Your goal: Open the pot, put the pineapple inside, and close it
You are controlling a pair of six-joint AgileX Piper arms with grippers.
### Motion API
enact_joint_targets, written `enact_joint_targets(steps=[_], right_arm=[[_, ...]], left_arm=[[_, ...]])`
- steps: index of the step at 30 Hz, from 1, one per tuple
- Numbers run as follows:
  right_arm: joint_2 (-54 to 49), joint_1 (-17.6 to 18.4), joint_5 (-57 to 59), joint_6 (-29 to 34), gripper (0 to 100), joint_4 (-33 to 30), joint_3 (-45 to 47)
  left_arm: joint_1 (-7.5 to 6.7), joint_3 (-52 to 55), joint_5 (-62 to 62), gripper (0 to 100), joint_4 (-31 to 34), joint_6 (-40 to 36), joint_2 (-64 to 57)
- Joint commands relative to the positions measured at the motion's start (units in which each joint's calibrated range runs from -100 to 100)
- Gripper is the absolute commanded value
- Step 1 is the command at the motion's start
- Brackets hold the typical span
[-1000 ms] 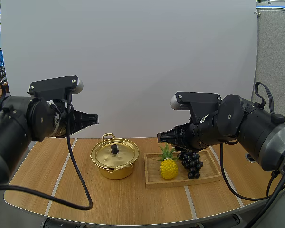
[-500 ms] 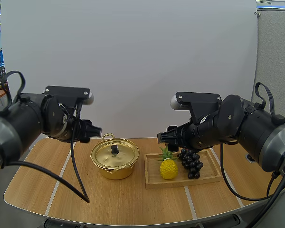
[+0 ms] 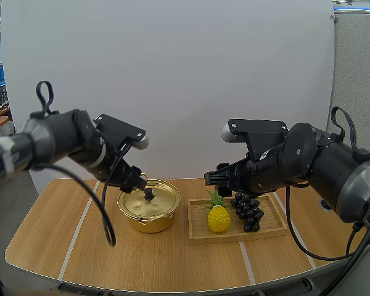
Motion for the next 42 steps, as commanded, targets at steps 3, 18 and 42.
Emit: enact_joint_targets(steps=[3,18,42], right_arm=[[-0.14,-0.17,0.2,-0.45,100,0.09,-0.59],[-0.14,-0.17,0.2,-0.45,100,0.09,-0.59],[-0.14,-0.17,0.2,-0.45,100,0.09,-0.59]], left_arm=[[-2.03,-9.46,7.24,100,-4.67,5.13,9.61],[-4.07,-13.76,6.02,100,-0.72,5.71,25.47],[-4.07,-16.1,3.6,100,-3.43,5.71,31.71]])
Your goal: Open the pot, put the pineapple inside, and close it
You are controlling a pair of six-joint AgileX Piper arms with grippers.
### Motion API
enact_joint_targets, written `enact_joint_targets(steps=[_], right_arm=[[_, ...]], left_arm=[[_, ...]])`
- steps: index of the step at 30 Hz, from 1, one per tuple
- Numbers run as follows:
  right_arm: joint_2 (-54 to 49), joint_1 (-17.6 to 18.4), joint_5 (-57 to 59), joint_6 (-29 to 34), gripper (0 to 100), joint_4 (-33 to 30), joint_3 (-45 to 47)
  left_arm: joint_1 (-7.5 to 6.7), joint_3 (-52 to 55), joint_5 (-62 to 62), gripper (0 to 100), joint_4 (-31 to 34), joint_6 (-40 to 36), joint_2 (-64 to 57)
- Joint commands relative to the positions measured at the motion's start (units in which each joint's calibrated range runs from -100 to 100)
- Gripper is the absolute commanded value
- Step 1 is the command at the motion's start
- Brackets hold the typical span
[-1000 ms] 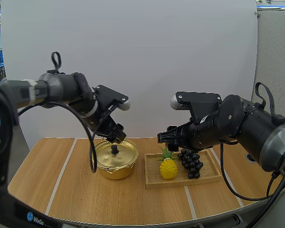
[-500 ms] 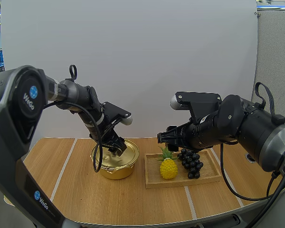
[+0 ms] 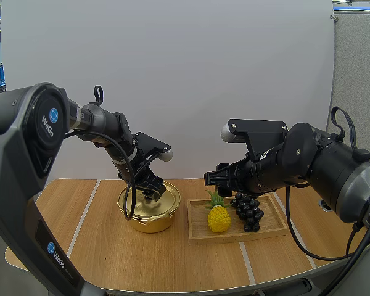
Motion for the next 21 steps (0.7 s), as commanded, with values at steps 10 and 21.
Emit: enact_joint_targets(steps=[10,21], right_arm=[[-0.14,-0.17,0.2,-0.45,100,0.09,-0.59],[-0.14,-0.17,0.2,-0.45,100,0.09,-0.59]], left_arm=[[-0.18,-0.51,1.3,63,-2.65,0.23,0.73],[-0.18,-0.51,2.76,0,-2.73,0.23,0.48]])
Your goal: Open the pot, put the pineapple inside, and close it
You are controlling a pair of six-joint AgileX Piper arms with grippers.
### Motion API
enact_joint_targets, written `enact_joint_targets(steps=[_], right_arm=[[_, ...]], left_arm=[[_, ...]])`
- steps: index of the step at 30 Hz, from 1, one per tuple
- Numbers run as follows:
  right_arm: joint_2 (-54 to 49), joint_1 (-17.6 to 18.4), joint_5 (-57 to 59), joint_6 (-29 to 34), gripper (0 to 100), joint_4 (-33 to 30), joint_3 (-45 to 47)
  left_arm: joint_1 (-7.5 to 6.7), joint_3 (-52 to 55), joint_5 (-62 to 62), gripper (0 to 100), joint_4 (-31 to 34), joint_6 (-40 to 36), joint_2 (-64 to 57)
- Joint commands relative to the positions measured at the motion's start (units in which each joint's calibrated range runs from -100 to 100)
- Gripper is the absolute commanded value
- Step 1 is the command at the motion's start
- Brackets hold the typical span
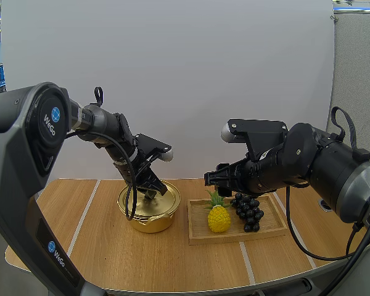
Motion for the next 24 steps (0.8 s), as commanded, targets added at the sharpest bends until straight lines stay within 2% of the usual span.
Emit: enact_joint_targets(steps=[1,9,13,18,24], right_arm=[[-0.14,-0.17,0.2,-0.45,100,0.09,-0.59],[-0.14,-0.17,0.2,-0.45,100,0.09,-0.59],[-0.14,-0.17,0.2,-0.45,100,0.09,-0.59],[-0.14,-0.17,0.2,-0.45,100,0.09,-0.59],[-0.14,-0.17,0.2,-0.45,100,0.09,-0.59]], left_arm=[[-0.18,-0.36,2.51,0,-1.15,0.15,-0.43],[-0.18,-1.02,4.77,0,-1.15,0.15,-7.01],[-0.18,-5.14,7.81,0,-1.15,0.05,-13.32],[-0.18,-13.68,8.51,0,1.21,-2.73,-20.96],[-0.18,-31.43,7.73,0,8.32,-9.8,-25.74]])
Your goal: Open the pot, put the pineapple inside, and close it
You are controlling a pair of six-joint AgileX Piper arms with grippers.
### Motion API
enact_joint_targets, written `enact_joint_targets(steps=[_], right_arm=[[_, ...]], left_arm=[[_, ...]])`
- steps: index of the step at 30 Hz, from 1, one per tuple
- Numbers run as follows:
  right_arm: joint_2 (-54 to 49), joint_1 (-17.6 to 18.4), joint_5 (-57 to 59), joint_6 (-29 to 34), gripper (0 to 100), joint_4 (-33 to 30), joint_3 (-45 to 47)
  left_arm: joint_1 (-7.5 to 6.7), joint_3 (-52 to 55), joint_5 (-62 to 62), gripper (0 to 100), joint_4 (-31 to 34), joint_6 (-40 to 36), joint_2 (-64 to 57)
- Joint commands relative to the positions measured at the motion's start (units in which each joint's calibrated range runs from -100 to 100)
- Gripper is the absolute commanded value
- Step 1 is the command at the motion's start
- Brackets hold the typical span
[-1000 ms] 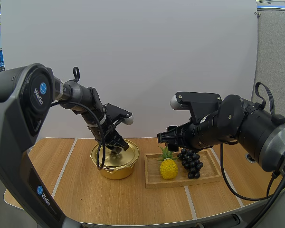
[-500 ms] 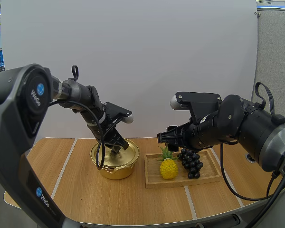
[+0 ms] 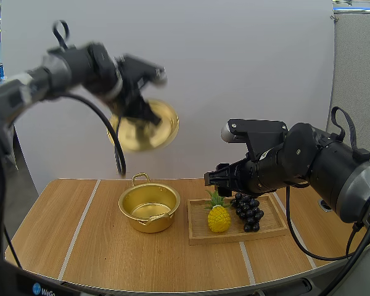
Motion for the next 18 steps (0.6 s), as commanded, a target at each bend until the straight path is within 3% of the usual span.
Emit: enact_joint_targets(steps=[1,10,18], right_arm=[[-0.14,-0.17,0.03,-0.45,100,0.09,-0.59],[-0.14,-0.17,0.03,-0.45,100,0.2,-0.59],[0.0,-0.17,-1.9,-0.35,100,3.54,-0.59]], left_arm=[[-0.18,-19.21,-1.02,0,7.68,-8.34,-4.76],[-0.18,-42.47,-8.21,0,12.58,-11.09,-4.76],[-0.18,-47.83,-35.22,0,13.38,-10.86,-5.01]])
